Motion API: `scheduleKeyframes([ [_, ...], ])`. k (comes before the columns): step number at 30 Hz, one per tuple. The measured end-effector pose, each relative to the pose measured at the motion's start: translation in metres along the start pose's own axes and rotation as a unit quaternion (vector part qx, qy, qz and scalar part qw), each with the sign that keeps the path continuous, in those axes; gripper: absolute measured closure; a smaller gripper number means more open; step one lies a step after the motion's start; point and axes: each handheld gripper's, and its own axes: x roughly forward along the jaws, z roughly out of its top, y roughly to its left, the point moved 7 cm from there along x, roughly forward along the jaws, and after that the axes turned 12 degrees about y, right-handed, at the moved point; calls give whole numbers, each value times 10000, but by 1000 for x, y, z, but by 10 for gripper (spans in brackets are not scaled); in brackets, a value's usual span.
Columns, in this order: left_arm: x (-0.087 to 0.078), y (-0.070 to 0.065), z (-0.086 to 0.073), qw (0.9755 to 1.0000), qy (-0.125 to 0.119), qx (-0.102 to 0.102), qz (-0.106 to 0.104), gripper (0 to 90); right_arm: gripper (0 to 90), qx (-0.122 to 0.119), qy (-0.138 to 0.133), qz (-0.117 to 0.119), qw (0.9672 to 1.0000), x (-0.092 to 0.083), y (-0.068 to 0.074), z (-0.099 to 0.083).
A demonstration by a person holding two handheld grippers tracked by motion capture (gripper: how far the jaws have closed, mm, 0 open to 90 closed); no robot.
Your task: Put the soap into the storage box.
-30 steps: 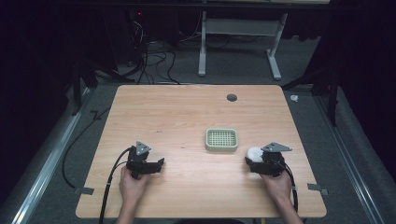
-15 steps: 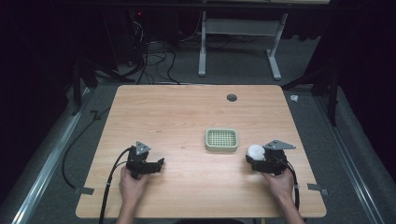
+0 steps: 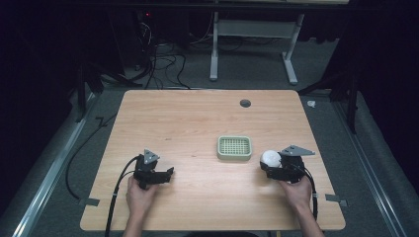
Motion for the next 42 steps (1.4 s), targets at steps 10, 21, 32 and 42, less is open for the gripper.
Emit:
scheduleKeyframes([
  [10, 0, 0, 0, 10000, 3, -2, 1, 159, 238, -107, -39, 26, 9999, -1, 4, 13],
  [21, 0, 0, 0, 10000, -3, -3, -4, 159, 237, -157, -121, 34, 9998, -4, 7, 26],
  [32, 0, 0, 0, 10000, -4, -4, -4, 159, 238, -347, -74, 143, 9993, 0, 17, 41],
  [42, 0, 0, 0, 10000, -1, 2, 3, 160, 237, -302, -105, 282, 9991, 6, 19, 51],
])
